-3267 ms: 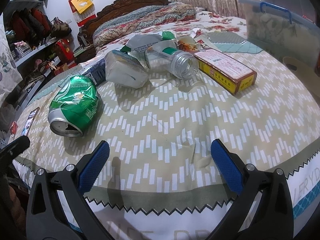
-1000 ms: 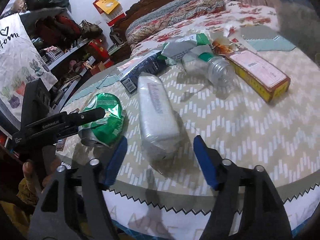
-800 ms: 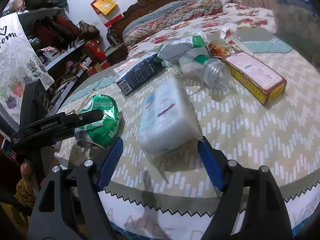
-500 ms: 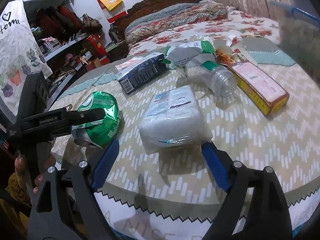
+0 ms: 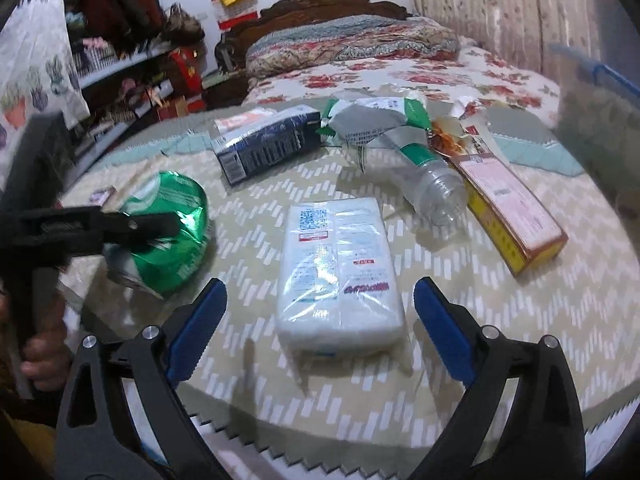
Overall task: Collect trash
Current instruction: 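Carry the can and tissue pack into the beige wastebasket and open both tools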
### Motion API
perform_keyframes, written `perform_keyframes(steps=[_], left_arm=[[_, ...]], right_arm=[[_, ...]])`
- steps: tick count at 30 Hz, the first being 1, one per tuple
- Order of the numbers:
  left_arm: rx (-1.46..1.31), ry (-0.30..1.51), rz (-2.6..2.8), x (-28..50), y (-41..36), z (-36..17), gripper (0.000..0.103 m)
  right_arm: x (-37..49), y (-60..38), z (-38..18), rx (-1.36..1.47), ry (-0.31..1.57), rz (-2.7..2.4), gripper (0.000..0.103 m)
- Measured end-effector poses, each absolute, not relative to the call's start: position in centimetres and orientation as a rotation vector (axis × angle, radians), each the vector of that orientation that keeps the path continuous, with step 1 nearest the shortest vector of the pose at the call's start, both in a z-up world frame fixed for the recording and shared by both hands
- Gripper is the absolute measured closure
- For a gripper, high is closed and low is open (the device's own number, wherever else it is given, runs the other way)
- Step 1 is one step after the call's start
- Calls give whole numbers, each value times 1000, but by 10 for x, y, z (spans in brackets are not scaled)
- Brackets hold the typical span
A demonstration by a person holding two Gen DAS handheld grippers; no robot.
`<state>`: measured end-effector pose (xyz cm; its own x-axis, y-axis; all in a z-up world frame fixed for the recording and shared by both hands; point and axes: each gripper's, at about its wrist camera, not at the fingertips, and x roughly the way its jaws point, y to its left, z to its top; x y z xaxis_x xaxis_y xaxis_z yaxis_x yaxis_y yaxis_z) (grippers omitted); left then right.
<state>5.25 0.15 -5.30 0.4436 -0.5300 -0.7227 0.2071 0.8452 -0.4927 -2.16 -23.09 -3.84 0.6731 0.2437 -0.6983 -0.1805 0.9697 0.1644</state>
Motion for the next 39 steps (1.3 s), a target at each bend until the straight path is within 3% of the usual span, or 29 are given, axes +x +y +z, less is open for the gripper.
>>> perform_keyframes(steps=[2, 3, 6, 10, 18, 32, 34, 35, 36, 39], left_arm=[[-352, 1011, -476, 51, 1, -50, 67], [-353, 1007, -487, 50, 0, -47, 70], [-344, 978, -522, 44, -5, -34, 72], [-293, 927, -599, 35, -30, -9, 72], [-173, 965, -783, 48, -134, 15, 72], [88, 1048, -1122, 117, -477, 25, 72], [126, 1051, -1137, 122, -518, 18, 64], [163, 1047, -1124, 124, -536, 13, 42], [199, 1030, -1091, 125, -548, 8, 38], [225, 1010, -1041, 128, -556, 2, 41]], right_arm=[[-14, -227, -45, 49, 842, 238, 24], [-11, -224, -50, 35, 874, 252, 40], [-22, -228, -43, 61, 830, 279, 42], [-51, -245, -20, 105, 688, 302, 42], [-77, -327, -21, 253, 615, 139, 42], [-75, -579, -31, 484, 600, -282, 40], [-66, -606, -35, 479, 599, -323, 31], [-64, -615, -37, 481, 603, -334, 24], [-60, -625, -39, 487, 605, -361, 17], [-66, -638, -41, 512, 568, -396, 17]])
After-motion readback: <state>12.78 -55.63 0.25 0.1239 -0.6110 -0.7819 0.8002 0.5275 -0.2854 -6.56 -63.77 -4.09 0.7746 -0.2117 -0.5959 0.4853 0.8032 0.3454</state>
